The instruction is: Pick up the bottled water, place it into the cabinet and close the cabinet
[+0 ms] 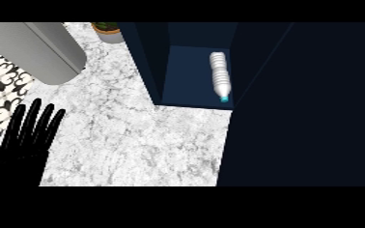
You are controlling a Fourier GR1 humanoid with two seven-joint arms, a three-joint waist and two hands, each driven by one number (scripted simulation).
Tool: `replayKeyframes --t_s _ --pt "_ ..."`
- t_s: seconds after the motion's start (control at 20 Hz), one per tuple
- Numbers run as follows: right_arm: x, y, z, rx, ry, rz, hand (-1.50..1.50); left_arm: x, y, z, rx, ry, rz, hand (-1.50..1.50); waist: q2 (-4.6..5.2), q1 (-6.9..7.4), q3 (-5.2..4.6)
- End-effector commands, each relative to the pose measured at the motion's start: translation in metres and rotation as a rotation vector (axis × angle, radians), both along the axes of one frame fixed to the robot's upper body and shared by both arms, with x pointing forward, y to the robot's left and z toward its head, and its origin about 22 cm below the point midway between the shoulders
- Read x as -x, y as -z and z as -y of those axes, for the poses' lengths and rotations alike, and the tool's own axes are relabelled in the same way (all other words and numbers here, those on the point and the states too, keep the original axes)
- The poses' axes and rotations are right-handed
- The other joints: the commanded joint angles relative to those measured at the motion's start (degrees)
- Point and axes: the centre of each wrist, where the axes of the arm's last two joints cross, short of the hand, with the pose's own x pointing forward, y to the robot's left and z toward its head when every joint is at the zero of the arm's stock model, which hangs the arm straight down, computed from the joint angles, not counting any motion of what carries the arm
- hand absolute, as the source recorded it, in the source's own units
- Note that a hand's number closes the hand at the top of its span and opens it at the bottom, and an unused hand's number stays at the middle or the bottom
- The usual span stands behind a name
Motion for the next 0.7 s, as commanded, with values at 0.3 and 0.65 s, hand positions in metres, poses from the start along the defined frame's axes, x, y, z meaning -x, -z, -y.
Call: replayKeyframes --t_s 0.3,0.65 --pt "0.003 -0.021 -0.031 -0.123 -0.192 0.008 1.50 0.007 -0.015 -0.022 -0.004 0.066 0.018 -1.50 1.26 4.02 0.02" --pt "-0.009 -0.017 -0.030 -0.056 -0.226 0.032 1.50 0.006 -0.021 -0.032 -0.022 0.115 0.037 -1.50 2.33 6.97 -0.25"
